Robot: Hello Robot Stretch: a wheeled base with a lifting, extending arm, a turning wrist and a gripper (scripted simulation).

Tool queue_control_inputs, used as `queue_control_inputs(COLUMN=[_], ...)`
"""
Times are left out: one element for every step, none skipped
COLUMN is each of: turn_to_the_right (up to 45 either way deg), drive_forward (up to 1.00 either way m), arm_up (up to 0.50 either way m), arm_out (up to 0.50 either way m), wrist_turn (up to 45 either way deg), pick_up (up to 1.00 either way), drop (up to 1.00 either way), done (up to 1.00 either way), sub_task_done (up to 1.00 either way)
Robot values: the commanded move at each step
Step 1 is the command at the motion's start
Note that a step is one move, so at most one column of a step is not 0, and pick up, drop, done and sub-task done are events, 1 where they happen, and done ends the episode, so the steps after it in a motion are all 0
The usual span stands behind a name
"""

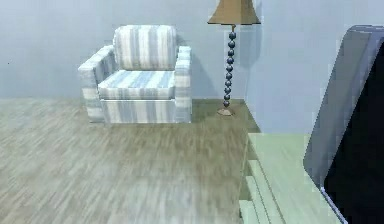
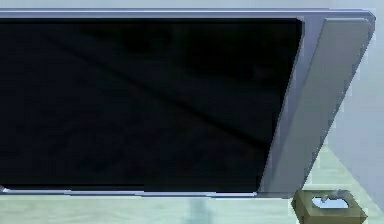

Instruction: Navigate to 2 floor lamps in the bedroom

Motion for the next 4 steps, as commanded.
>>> queue_control_inputs(turn_to_the_right=[0.0, 0.0, 6.0, 0.0], drive_forward=[1.00, 0.20, 0.00, 0.85], arm_up=[0.00, 0.00, 0.00, 0.00], arm_out=[0.00, 0.00, 0.00, 0.00], wrist_turn=[0.0, 0.0, 0.0, 0.0], pick_up=[0.00, 0.00, 0.00, 0.00], drop=[0.00, 0.00, 0.00, 0.00], done=[0.00, 0.00, 0.00, 0.00], sub_task_done=[0.00, 0.00, 0.00, 0.00])
